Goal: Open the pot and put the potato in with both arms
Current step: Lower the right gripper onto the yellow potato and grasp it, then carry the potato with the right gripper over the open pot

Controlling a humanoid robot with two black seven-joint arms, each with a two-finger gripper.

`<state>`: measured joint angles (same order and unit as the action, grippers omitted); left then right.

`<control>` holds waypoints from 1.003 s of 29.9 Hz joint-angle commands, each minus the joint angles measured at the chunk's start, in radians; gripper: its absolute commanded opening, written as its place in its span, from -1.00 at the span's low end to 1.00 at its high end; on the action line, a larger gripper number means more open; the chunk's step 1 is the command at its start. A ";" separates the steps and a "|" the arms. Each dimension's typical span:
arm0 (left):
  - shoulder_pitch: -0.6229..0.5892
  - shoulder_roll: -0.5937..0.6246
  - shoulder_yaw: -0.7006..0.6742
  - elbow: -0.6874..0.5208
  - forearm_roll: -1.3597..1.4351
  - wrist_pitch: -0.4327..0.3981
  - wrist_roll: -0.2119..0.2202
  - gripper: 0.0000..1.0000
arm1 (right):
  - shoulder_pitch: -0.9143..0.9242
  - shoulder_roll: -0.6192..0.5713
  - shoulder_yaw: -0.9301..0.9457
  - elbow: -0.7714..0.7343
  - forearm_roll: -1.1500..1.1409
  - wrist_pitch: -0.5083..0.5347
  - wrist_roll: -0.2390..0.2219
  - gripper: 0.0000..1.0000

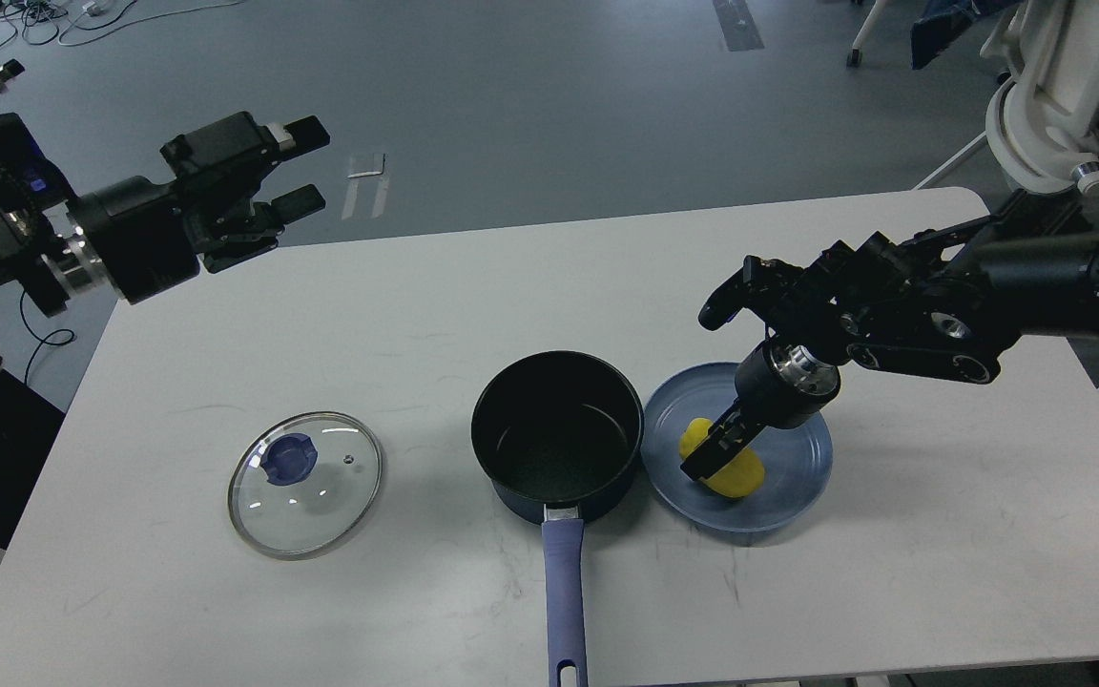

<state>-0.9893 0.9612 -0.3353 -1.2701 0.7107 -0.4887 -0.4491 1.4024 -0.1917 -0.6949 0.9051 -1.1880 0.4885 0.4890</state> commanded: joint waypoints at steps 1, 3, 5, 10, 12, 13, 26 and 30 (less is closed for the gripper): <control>0.000 -0.001 -0.001 0.000 0.000 0.000 0.001 0.95 | 0.006 -0.009 -0.009 0.003 0.001 0.000 0.000 -0.56; 0.000 -0.001 -0.001 0.000 0.000 0.000 0.001 0.95 | 0.020 -0.021 -0.005 0.005 0.001 0.000 0.000 -0.56; 0.000 0.001 -0.002 0.000 0.000 0.000 0.001 0.95 | 0.041 -0.040 0.000 0.009 0.002 0.000 0.000 -0.56; 0.000 0.001 -0.007 0.000 0.001 0.000 0.000 0.95 | 0.176 -0.110 0.077 0.034 0.085 0.000 0.000 -0.55; 0.000 0.001 -0.007 0.000 0.001 0.000 0.001 0.95 | 0.200 -0.114 0.092 0.043 0.134 0.000 0.000 -0.54; 0.000 0.001 -0.007 0.000 0.001 0.000 0.000 0.95 | 0.225 -0.106 0.097 0.052 0.192 0.000 0.000 -0.54; 0.000 0.001 -0.007 0.000 0.000 0.000 0.000 0.95 | 0.222 0.181 0.081 -0.038 0.337 0.000 0.000 -0.51; 0.000 -0.001 -0.007 -0.002 0.000 0.000 0.000 0.95 | 0.193 0.192 0.081 -0.057 0.338 0.000 0.000 -0.50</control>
<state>-0.9894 0.9615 -0.3422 -1.2709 0.7103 -0.4887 -0.4494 1.6126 -0.0072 -0.6134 0.8622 -0.8517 0.4886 0.4886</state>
